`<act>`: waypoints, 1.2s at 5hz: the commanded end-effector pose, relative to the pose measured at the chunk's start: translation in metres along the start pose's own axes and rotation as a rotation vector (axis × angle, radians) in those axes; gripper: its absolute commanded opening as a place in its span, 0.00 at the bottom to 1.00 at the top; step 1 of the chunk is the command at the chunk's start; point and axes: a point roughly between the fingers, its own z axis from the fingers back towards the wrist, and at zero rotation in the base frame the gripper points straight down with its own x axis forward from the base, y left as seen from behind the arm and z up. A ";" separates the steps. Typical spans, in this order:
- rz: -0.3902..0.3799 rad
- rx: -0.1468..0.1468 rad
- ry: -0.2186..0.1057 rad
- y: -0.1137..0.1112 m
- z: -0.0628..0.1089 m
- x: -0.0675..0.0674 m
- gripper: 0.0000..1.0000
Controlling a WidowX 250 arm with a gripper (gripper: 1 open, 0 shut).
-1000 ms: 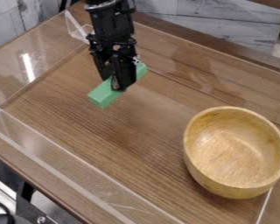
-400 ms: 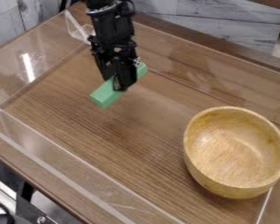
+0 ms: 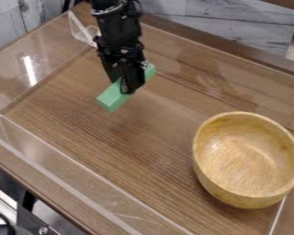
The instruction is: Put the green block in the brown bowl
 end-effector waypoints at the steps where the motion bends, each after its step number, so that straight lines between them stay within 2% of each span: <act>1: -0.008 0.036 -0.066 0.005 0.014 0.010 0.00; 3: -0.011 0.047 -0.086 0.008 0.011 0.012 0.00; 5: -0.037 0.038 -0.086 -0.044 0.015 0.018 0.00; 6: -0.106 0.031 -0.075 -0.095 0.009 0.022 0.00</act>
